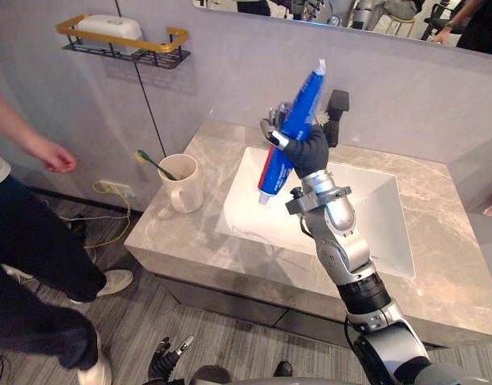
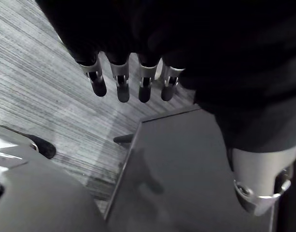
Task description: Organize washtable
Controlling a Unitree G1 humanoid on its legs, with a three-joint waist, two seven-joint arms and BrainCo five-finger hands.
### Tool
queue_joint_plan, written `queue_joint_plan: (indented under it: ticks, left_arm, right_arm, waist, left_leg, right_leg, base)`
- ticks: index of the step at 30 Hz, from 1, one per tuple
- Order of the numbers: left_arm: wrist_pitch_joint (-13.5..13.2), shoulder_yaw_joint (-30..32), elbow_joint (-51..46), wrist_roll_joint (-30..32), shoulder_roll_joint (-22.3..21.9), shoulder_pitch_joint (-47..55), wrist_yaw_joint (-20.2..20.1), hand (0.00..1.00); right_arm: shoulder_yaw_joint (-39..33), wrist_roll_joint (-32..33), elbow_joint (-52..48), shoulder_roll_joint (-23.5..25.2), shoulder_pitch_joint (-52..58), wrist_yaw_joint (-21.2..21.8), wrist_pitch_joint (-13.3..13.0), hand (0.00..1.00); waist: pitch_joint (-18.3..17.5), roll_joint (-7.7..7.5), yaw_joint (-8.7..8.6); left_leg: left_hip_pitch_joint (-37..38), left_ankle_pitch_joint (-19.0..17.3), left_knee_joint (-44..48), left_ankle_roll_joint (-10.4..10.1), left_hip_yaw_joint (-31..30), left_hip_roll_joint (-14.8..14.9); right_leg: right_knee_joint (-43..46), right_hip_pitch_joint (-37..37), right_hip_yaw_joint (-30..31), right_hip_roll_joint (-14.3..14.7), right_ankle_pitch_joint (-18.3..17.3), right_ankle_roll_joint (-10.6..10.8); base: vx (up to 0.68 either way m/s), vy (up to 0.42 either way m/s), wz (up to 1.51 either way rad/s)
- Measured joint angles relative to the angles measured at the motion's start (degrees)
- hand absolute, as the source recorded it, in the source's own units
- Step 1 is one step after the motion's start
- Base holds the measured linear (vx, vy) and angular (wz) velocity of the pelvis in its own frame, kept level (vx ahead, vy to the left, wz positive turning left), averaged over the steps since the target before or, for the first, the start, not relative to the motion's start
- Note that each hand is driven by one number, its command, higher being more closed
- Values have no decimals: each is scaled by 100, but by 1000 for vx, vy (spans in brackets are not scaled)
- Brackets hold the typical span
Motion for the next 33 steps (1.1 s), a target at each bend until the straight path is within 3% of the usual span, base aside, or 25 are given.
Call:
queue_joint_plan:
  ticks: [12,17,23,33]
  left_arm:
    - [-5,-255,8,220,144,0,-5,0]
    - [2,-360,123,226,216,0,-6,0]
    - [4,-437,109,225,260,-5,-10,0]
    - [-1,-510,114,225,322,-4,-7,0]
  right_arm:
    - [-38,-313,1171,-126,-1285,-544,-22,100]
    - [-38,-441,1570,-101,-1660,-746,-23,100]
    - [-150,-487,2000,-104,-1787,-879,-3,100]
    - [-294,-491,2518,-100,-2348,-1095,30,100]
  waist:
    - [82,-14,379]
    - [220,-34,421]
    - [326,-36,688]
    - [542,-58,834]
  left_leg:
    - [-145,38,10,-33,-329,-15]
    - [-233,39,67,-34,-496,-35]
    - [-344,39,105,-37,-689,-55]
    - [-528,39,193,-45,-813,-80]
  right_leg:
    - [2,12,-314,-13,-61,34]
    - [2,25,-478,-23,-94,44]
    - [4,16,-660,-28,-146,95]
    - [16,-67,-790,-40,-168,119]
  base:
    - [16,24,15]
    - [3,27,17]
    - [11,26,18]
    - [10,26,6]
